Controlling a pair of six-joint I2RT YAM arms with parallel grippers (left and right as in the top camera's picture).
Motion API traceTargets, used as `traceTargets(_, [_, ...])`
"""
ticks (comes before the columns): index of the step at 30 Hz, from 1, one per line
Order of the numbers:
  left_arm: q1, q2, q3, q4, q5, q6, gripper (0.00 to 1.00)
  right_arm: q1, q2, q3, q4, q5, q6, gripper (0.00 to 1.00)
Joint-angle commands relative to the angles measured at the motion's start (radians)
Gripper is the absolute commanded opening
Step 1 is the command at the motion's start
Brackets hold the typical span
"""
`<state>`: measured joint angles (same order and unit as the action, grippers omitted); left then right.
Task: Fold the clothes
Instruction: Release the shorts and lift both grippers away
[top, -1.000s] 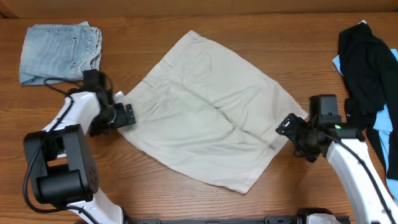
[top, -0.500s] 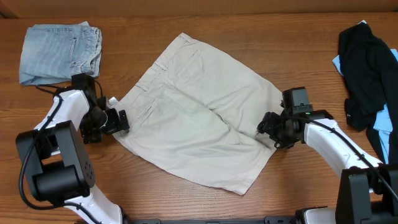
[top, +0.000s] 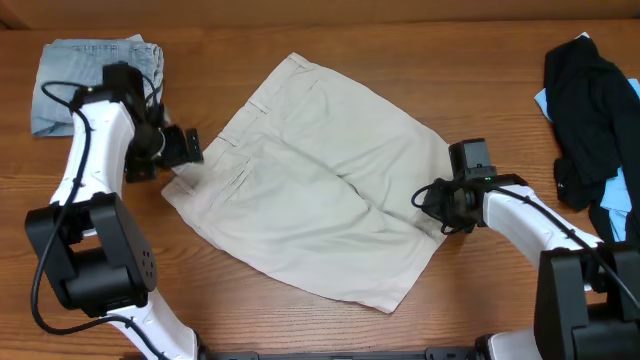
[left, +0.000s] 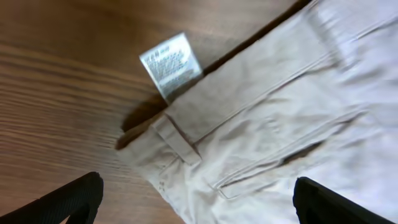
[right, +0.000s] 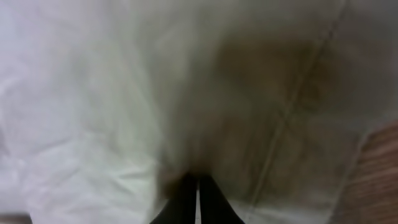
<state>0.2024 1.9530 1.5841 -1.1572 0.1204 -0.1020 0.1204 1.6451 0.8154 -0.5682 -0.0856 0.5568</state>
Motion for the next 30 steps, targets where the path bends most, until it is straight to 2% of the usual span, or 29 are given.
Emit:
traceTargets(1, [-0.013,0.003,0.127,-0.046,0.011,-0.011,1.0,0.001,0.077,-0.01,0.01,0.013,0.024,0.07])
traceTargets(6, [-0.024,0.003,0.214,-0.072,0.011,-0.011,1.0,-0.006,0.149,-0.01,0.103,0.024,0.027,0.09])
traceTargets(12, [-0.043,0.003,0.223,-0.039,0.011,-0.011,1.0,-0.077,0.28,0.026,0.24,0.043,0.026,0.09])
traceTargets(19, [-0.055,0.003,0.223,0.005,0.012,-0.011,1.0,-0.183,0.448,0.204,0.313,0.039,-0.007,0.09])
traceTargets(25, [-0.066,0.003,0.223,0.078,0.012,-0.011,1.0,-0.189,0.542,0.428,0.314,0.04,-0.091,0.09])
traceTargets(30, [-0.066,0.003,0.225,0.136,0.011,-0.01,1.0,-0.19,0.548,0.53,0.297,0.04,-0.113,0.13])
